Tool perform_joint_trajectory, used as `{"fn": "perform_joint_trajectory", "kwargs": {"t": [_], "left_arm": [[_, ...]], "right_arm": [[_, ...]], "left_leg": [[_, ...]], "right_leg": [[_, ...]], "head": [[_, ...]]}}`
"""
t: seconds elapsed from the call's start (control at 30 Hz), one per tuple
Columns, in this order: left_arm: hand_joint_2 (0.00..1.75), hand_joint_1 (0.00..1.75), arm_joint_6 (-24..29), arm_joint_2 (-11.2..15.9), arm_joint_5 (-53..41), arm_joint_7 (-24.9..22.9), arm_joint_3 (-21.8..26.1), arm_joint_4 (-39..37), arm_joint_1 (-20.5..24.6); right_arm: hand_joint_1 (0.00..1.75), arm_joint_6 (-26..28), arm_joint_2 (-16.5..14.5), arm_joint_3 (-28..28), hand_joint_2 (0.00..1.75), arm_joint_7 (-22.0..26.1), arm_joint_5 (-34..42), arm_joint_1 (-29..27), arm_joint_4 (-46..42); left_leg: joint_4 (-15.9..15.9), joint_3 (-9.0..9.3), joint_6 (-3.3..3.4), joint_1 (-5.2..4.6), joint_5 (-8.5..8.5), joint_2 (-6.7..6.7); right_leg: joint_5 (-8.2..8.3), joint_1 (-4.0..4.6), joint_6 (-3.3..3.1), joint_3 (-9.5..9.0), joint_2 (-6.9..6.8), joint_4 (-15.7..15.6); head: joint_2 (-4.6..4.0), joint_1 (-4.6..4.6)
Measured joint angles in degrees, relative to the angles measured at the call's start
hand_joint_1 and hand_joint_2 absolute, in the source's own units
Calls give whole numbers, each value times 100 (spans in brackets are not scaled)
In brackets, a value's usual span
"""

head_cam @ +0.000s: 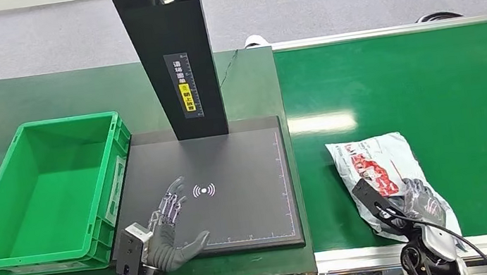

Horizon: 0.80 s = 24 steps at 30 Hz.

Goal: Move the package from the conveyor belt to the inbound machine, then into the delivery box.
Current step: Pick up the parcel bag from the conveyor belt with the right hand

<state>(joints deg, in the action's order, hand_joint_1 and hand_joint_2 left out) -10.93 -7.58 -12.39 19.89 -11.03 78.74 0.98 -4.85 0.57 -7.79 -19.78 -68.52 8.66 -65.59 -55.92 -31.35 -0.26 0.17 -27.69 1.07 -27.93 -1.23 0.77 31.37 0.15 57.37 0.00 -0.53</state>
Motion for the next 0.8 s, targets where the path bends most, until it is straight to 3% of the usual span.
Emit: {"fn": "perform_joint_trajectory", "kwargs": {"t": [0.27, 0.3, 0.4, 0.43, 0.57, 0.8], "left_arm": [[175, 0, 21, 0, 0, 0, 11, 13, -13], [175, 0, 27, -1, 0, 0, 13, 15, -16], [175, 0, 55, -5, 1, 0, 17, 18, -16], [175, 0, 67, -8, 2, 0, 18, 18, -13], [175, 0, 93, -16, 7, 0, 22, 18, -2], [175, 0, 188, -20, -18, 81, 31, 102, -122]], "right_arm": [[0, -104, -3, -43, 175, -25, -61, 12, 9], [21, -126, -4, -49, 175, -28, -85, 22, 19], [152, -223, -3, -59, 175, -39, -169, 80, 85], [175, -255, -2, -60, 175, -41, -201, 105, 119], [175, -232, -3, -55, 175, 46, -354, 203, 257], [175, 460, -91, -18, 175, 448, -586, 253, 314]], "left_leg": [[0, -1, 0, 0, 0, 0], [0, 0, 0, 0, 0, 0], [0, 0, 0, 0, 0, 0], [0, 1, 0, 0, 0, 0], [0, 2, 0, 0, 0, -1], [0, 2, 0, 0, 0, 0]], "right_leg": [[0, 0, 0, -1, 0, 0], [0, 0, 0, -1, 0, 0], [0, 0, 0, -1, 0, 0], [0, 0, 0, -2, 0, 0], [0, 0, 0, -6, 0, 0], [0, 0, 0, -6, 0, 0]], "head": [[0, 1], [0, 1], [0, 0], [0, 0], [0, 0], [0, -1]]}}
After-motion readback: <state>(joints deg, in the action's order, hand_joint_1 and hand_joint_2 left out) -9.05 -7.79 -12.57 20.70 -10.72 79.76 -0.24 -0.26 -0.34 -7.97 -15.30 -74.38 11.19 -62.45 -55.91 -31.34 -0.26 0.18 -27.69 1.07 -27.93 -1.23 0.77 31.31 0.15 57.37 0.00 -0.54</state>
